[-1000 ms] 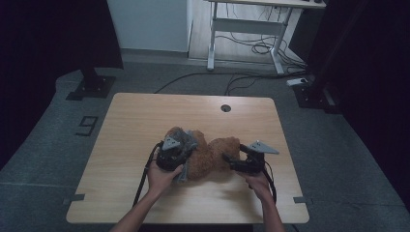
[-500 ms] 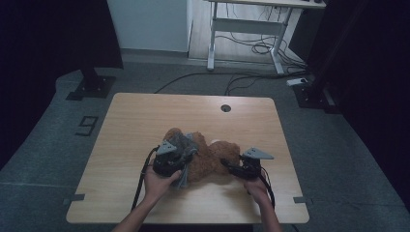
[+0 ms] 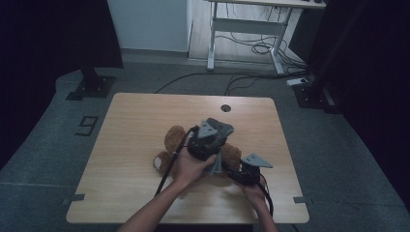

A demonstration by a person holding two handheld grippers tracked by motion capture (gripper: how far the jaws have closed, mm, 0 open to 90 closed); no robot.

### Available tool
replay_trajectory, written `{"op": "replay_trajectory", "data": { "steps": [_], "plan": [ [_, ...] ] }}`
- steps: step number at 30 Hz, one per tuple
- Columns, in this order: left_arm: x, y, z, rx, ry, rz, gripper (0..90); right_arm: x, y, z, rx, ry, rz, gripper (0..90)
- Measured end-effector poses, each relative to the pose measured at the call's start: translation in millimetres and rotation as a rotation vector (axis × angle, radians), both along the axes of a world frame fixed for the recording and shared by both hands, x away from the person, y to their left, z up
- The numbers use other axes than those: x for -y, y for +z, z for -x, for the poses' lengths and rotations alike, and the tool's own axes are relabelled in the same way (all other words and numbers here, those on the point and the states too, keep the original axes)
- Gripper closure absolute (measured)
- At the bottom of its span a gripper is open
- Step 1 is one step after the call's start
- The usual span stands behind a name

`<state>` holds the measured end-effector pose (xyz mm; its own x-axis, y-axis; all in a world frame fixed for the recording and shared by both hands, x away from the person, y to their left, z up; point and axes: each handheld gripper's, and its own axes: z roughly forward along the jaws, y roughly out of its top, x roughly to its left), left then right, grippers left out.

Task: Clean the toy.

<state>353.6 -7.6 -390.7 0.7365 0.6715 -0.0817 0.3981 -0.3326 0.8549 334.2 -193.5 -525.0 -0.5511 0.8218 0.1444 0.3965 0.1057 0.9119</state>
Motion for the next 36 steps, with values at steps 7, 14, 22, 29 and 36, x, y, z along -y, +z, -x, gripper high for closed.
{"op": "replay_trajectory", "data": {
  "steps": [7,14,22,29,36],
  "plan": [
    [35.2,-53.7,-27.9,-0.115,0.007,-0.122,77.4,-1.0,-0.9,2.9,0.007,-0.008,0.008,46.5],
    [9.2,-53.3,-25.6,-0.098,0.054,-0.133,77.9,-4.4,-1.9,3.7,0.007,-0.029,0.034,46.8],
    [-38.4,-50.2,-22.2,-0.123,0.078,-0.057,78.3,-5.1,-1.3,3.7,0.007,-0.031,0.023,46.9],
    [-80.0,-34.3,-22.1,-0.100,0.133,-0.006,78.0,-2.8,-2.4,4.1,0.009,-0.019,0.018,47.1],
    [-126.7,-40.6,-35.3,-0.137,0.247,-0.054,77.7,-1.1,-3.3,3.7,0.012,-0.008,0.014,47.1]
  ]
}}
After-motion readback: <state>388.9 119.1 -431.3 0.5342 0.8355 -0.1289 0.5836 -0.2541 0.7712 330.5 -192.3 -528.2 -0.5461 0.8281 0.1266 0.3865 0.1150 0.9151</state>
